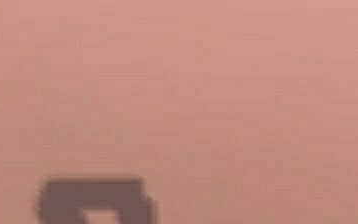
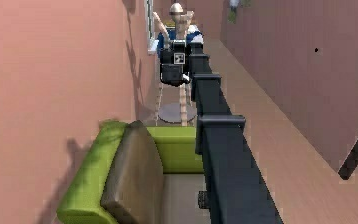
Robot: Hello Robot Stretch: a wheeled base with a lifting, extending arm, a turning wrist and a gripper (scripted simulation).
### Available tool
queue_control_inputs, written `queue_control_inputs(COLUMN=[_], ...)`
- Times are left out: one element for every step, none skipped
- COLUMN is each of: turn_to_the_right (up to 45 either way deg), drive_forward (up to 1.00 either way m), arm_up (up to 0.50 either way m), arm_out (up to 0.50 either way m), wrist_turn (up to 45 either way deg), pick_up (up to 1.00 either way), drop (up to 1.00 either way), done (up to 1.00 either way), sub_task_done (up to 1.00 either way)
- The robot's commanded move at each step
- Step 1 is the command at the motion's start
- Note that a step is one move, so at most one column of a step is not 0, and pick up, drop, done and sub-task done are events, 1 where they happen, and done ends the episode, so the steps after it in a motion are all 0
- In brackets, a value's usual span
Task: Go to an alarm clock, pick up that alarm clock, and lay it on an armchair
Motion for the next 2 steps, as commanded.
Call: queue_control_inputs(turn_to_the_right=[0.0,0.0], drive_forward=[0.0,0.0], arm_up=[0.0,-0.46], arm_out=[0.0,0.0], wrist_turn=[9.0,0.0], pick_up=[0.0,0.0], drop=[0.0,0.0], done=[0.0,0.0], sub_task_done=[0.0,0.0])
